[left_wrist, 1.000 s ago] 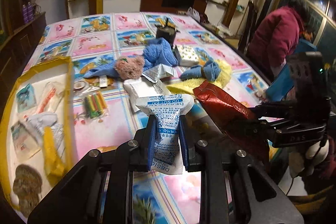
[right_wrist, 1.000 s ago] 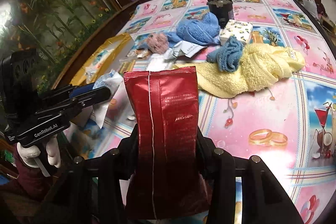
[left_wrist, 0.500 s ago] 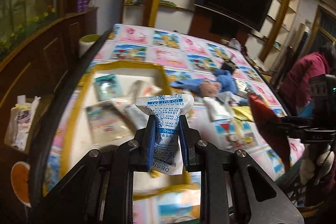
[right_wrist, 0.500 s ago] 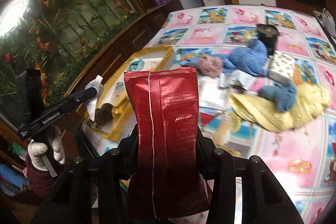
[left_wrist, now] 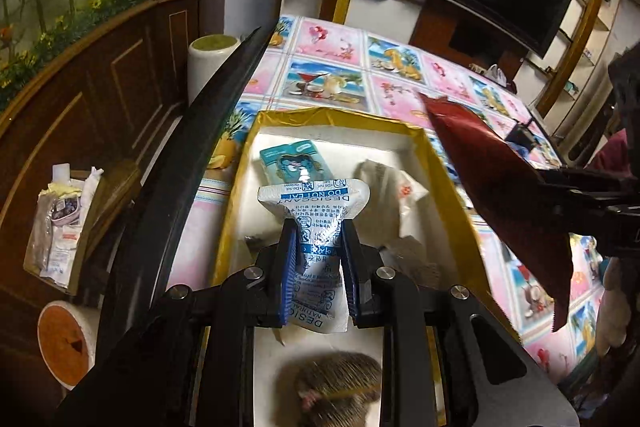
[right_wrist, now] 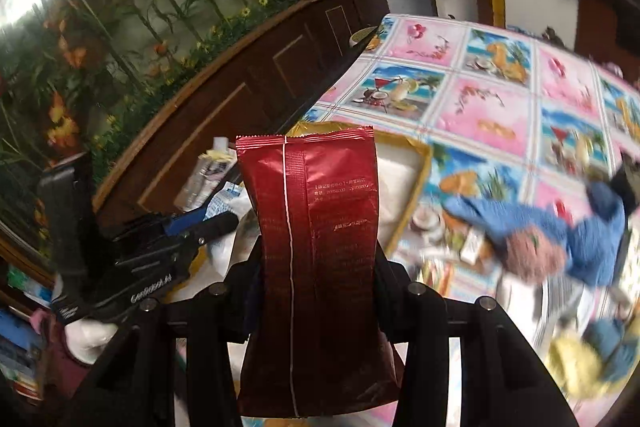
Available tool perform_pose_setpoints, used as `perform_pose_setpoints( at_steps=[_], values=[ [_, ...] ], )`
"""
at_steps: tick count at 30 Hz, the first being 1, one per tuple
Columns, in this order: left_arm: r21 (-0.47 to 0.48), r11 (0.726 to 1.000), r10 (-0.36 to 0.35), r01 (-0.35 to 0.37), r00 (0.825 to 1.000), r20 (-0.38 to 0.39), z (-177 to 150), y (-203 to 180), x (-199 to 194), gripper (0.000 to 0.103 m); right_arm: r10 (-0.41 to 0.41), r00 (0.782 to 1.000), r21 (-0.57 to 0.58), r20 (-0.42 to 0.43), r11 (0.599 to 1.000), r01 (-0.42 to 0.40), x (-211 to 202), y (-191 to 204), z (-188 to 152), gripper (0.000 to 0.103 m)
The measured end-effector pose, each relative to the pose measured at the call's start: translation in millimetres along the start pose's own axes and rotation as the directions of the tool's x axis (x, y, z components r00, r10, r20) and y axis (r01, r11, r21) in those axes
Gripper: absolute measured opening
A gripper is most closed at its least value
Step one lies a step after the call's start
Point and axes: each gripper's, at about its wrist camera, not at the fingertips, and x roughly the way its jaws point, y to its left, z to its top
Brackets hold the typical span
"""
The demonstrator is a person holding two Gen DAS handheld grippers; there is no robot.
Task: Organize soft objects
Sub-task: 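Carry desiccant packet and red bag into the white box and open both tools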
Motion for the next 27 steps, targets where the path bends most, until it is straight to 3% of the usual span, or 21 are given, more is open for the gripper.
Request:
perform_pose_setpoints(
  at_steps=[7, 12, 15, 18, 21, 27],
  values=[
    [-0.06, 0.998, -0.009, 0.006, 0.999, -0.051, 2.7, 19.2, 28.5, 0.021, -0.122, 0.99, -0.139, -0.074, 0.984, 0.111, 65.8, 21.3, 24.3, 0.045],
    [-0.082, 0.997, -0.023, 0.018, 0.998, -0.057, 3.4, 22.4, 32.9, 0.025, -0.171, 0.983, -0.155, -0.06, 0.975, 0.16, 88.3, 17.2, 28.8, 0.046],
    [-0.102, 0.994, -0.033, 0.029, 0.999, -0.038, 4.1, 24.6, 29.2, 0.028, -0.165, 0.985, -0.15, -0.056, 0.976, 0.155, 95.9, 11.1, 29.1, 0.052],
    [-0.114, 0.993, -0.032, 0.029, 0.999, -0.022, 4.3, 24.0, 24.2, 0.037, -0.162, 0.986, -0.144, -0.046, 0.978, 0.154, 95.2, 9.3, 31.7, 0.057],
    [-0.109, 0.994, -0.004, 0.003, 1.0, -0.007, 3.7, 20.2, 16.5, 0.038, -0.159, 0.987, -0.138, -0.007, 0.978, 0.157, 83.7, 11.7, 33.0, 0.058],
    [-0.087, 0.996, -0.025, 0.034, 0.994, 0.102, -5.0, -0.7, -42.7, 0.037, -0.156, 0.983, -0.064, 0.1, 0.985, 0.162, 17.1, 3.1, 17.2, 0.058]
  ],
)
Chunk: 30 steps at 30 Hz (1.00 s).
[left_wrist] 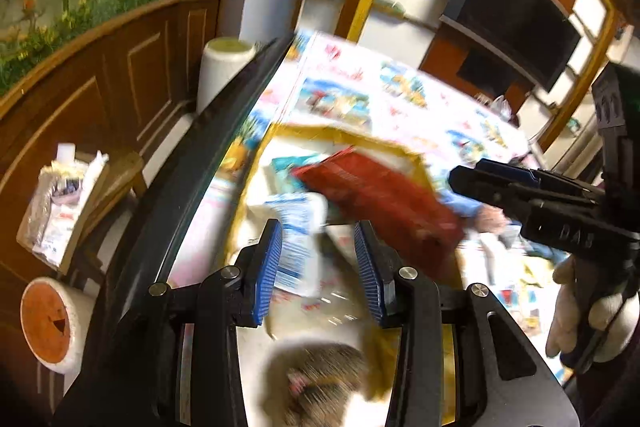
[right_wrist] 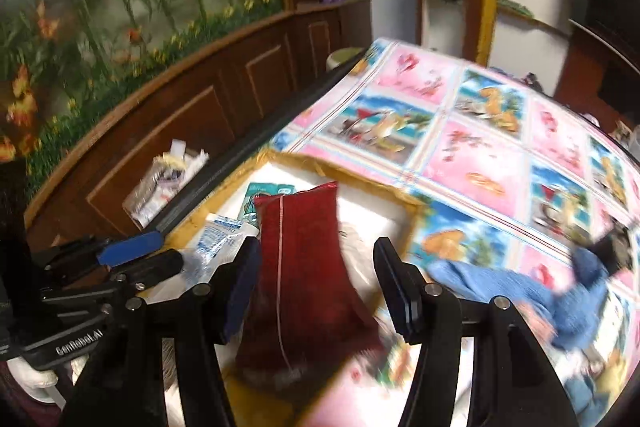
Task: Organize soft objects
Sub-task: 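Carry desiccant packet and red bag into the white box and open both tools, then swing both tools back over the items on the tablecloth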
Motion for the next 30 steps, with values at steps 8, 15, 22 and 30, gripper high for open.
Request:
perform_pose_setpoints(
  at_steps=[8, 15, 22, 30],
  values=[
    [0.072, 0.993, -0.107, 0.095, 0.976, 0.187, -0.9, -46.8, -112.1, 0.037, -0.168, 0.966, 0.062, 0.198, 0.985, 0.159, -171.9, -52.1, -8.1, 0.058],
    [0.176, 0.981, 0.013, -0.086, 0.924, 0.383, 44.2, -82.7, -233.5, 0.037, -0.463, 0.794, 0.109, 0.395, 0.881, 0.459, -358.3, -66.7, 22.9, 0.058],
    [0.124, 0.942, 0.191, -0.311, 0.804, 0.563, 112.6, -96.9, -333.3, 0.053, -0.699, 0.464, 0.309, 0.545, 0.681, 0.664, -559.0, -44.1, 73.5, 0.066],
    [0.248, 0.933, 0.096, -0.262, 0.842, 0.531, 117.4, -139.9, -308.7, 0.061, -0.768, 0.363, 0.361, 0.528, 0.59, 0.722, -589.8, -41.1, 105.8, 0.083]
  ],
)
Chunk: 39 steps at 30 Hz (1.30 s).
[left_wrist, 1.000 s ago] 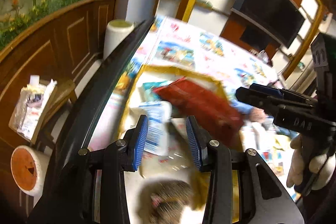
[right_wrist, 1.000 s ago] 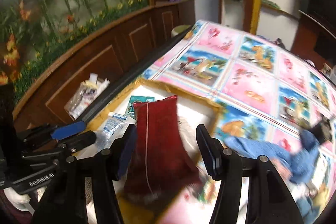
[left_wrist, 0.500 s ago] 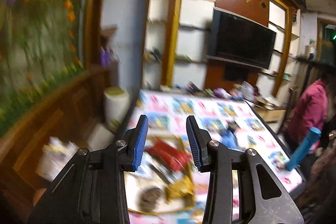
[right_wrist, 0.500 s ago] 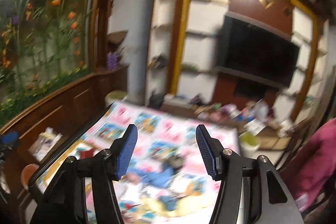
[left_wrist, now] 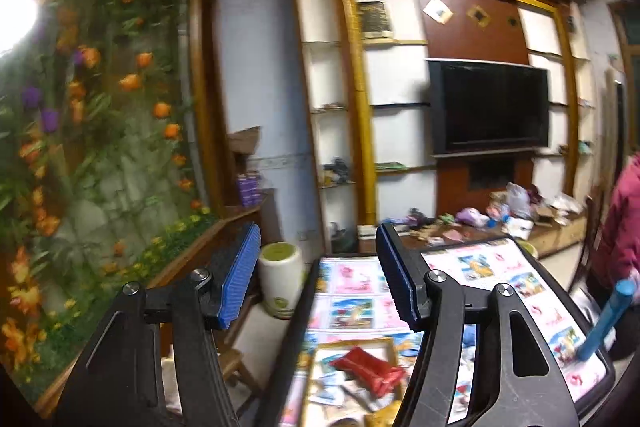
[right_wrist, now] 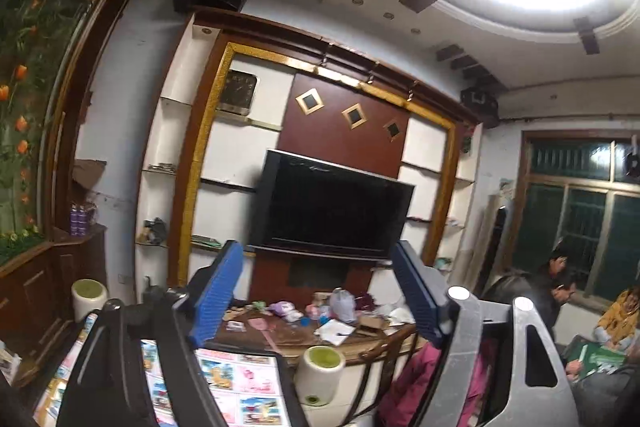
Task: Organize soft objects
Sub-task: 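Swing both tools back over the items on the tablecloth, then grasp the yellow towel with right tool while left moves toward blue towel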
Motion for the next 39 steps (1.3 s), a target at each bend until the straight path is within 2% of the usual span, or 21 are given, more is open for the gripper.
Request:
perform_pose_setpoints(
  at_steps=[3, 5, 6, 9, 10, 12, 14, 15, 16, 19, 21, 23, 25, 26, 27, 28, 31, 33, 34, 35, 39],
  values=[
    [0.013, 0.993, -0.113, 0.114, 0.991, -0.071, -24.6, -32.8, 30.3, 0.061, 0.109, 0.992, -0.009, -0.071, 0.994, -0.11, 26.9, 9.5, -37.3, 0.083],
    [0.004, 0.978, -0.205, 0.207, 0.969, -0.137, -49.5, -56.4, 53.6, 0.061, 0.22, 0.963, -0.021, -0.157, 0.974, -0.226, 46.5, 27.4, -79.7, 0.083],
    [-0.009, 0.968, -0.249, 0.251, 0.954, -0.169, -65.1, -66.4, 65.0, 0.061, 0.28, 0.936, -0.031, -0.212, 0.956, -0.293, 59.6, 44.6, -108.5, 0.083],
    [-0.085, 0.927, -0.374, 0.366, 0.885, -0.275, -121.0, -99.9, 100.6, 0.061, 0.409, 0.841, -0.044, -0.354, 0.891, -0.452, 90.0, 95.4, -207.7, 0.083],
    [-0.124, 0.906, -0.423, 0.405, 0.848, -0.32, -145.5, -113.1, 113.9, 0.061, 0.451, 0.796, -0.018, -0.403, 0.866, -0.499, 98.0, 108.2, -243.1, 0.082],
    [-0.179, 0.881, -0.472, 0.437, 0.793, -0.385, -181.6, -136.5, 132.8, 0.06, 0.53, 0.693, 0.082, -0.489, 0.819, -0.568, 116.1, 131.1, -316.9, 0.081],
    [-0.213, 0.863, -0.502, 0.458, 0.73, -0.464, -218.9, -166.6, 149.9, 0.06, 0.533, 0.647, 0.121, -0.545, 0.814, -0.569, 127.5, 149.3, -374.4, 0.081],
    [-0.224, 0.861, -0.505, 0.457, 0.71, -0.491, -232.3, -177.0, 157.6, 0.06, 0.527, 0.626, 0.129, -0.575, 0.814, -0.566, 138.2, 156.3, -400.1, 0.081],
    [-0.226, 0.867, -0.493, 0.444, 0.702, -0.514, -245.0, -188.2, 163.8, 0.06, 0.509, 0.617, 0.132, -0.6, 0.824, -0.551, 147.6, 160.7, -422.1, 0.078],
    [-0.173, 0.9, -0.423, 0.401, 0.704, -0.571, -271.3, -211.6, 175.7, 0.06, 0.376, 0.653, 0.058, -0.658, 0.889, -0.454, 171.9, 169.7, -471.1, 0.076],
    [-0.18, 0.908, -0.408, 0.379, 0.697, -0.589, -283.3, -214.5, 182.7, 0.06, 0.326, 0.65, 0.056, -0.686, 0.915, -0.4, 192.3, 168.7, -493.3, 0.072],
    [-0.216, 0.907, -0.415, 0.361, 0.69, -0.592, -289.9, -208.8, 186.4, 0.06, 0.368, 0.584, 0.146, -0.723, 0.908, -0.392, 210.2, 157.6, -516.6, 0.059],
    [-0.244, 0.91, -0.413, 0.334, 0.69, -0.594, -296.7, -202.1, 190.0, 0.06, 0.459, 0.465, 0.277, -0.758, 0.87, -0.408, 219.9, 153.8, -540.3, 0.055],
    [-0.256, 0.91, -0.415, 0.327, 0.689, -0.595, -299.7, -197.6, 191.0, 0.06, 0.488, 0.431, 0.305, -0.759, 0.851, -0.427, 217.6, 158.4, -546.4, 0.055],
    [-0.261, 0.91, -0.415, 0.322, 0.688, -0.596, -302.6, -195.7, 190.9, 0.06, 0.487, 0.455, 0.268, -0.745, 0.844, -0.465, 205.2, 164.0, -542.8, 0.055],
    [-0.261, 0.912, -0.411, 0.318, 0.687, -0.599, -303.5, -194.5, 190.5, 0.06, 0.514, 0.425, 0.268, -0.745, 0.814, -0.515, 195.3, 171.6, -541.5, 0.055],
    [-0.267, 0.912, -0.409, 0.311, 0.676, -0.613, -309.1, -195.2, 192.1, 0.06, 0.628, 0.284, 0.343, -0.724, 0.686, -0.642, 158.0, 184.7, -534.9, 0.055],
    [-0.274, 0.909, -0.416, 0.314, 0.667, -0.618, -311.4, -196.1, 190.9, 0.06, 0.707, 0.169, 0.407, -0.687, 0.567, -0.716, 136.0, 189.1, -529.8, 0.054],
    [-0.276, 0.907, -0.421, 0.319, 0.664, -0.618, -312.3, -196.7, 189.0, 0.06, 0.741, 0.137, 0.443, -0.657, 0.527, -0.725, 129.6, 186.2, -526.8, 0.054],
    [-0.277, 0.905, -0.424, 0.322, 0.662, -0.618, -313.1, -196.9, 188.6, 0.06, 0.762, 0.145, 0.466, -0.632, 0.522, -0.714, 126.6, 178.3, -522.3, 0.055],
    [-0.31, 0.888, -0.461, 0.341, 0.654, -0.6, -312.7, -193.4, 184.2, 0.06, 0.75, 0.277, 0.471, -0.601, 0.612, -0.635, 132.3, 138.3, -514.0, 0.056]
  ],
)
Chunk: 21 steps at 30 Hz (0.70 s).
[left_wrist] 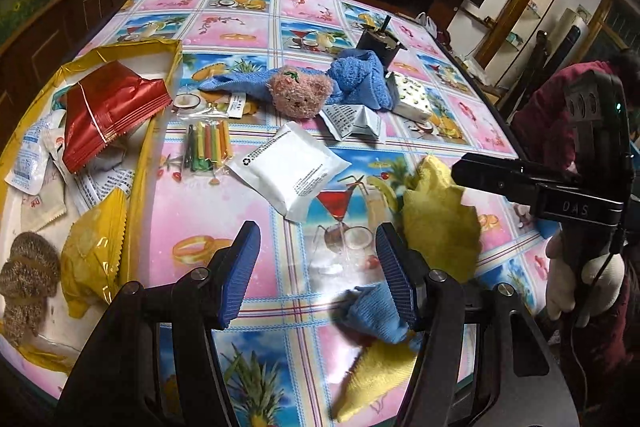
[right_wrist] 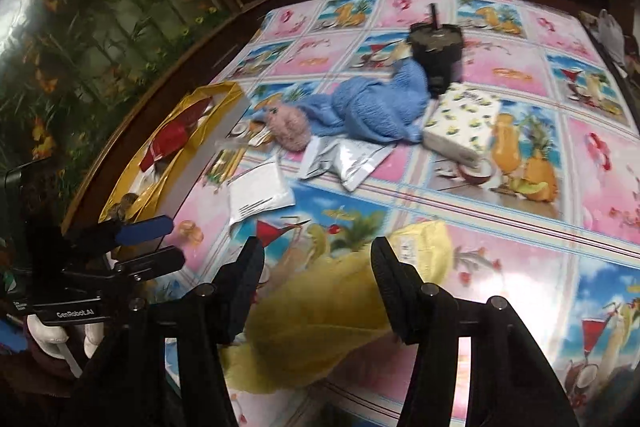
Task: Organize soft objects
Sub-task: 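Grasp the yellow towel with right tool while left moves toward blue towel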
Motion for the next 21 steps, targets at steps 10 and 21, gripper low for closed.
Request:
perform_pose_setpoints(
  at_steps=[10, 21],
  values=[
    [0.097, 0.993, -0.075, 0.074, 0.997, 0.005, -16.3, -23.1, -8.3, 0.06, 0.009, 1.0, 0.11, -0.006, 0.994, -0.008, -0.8, -17.4, -32.7, 0.056],
    [0.051, 0.983, 0.177, -0.178, 0.984, 0.017, -26.2, -6.6, -6.4, 0.061, -0.052, 0.995, 0.057, -0.089, 0.997, 0.057, 50.9, 29.4, -42.7, 0.061]
  ],
)
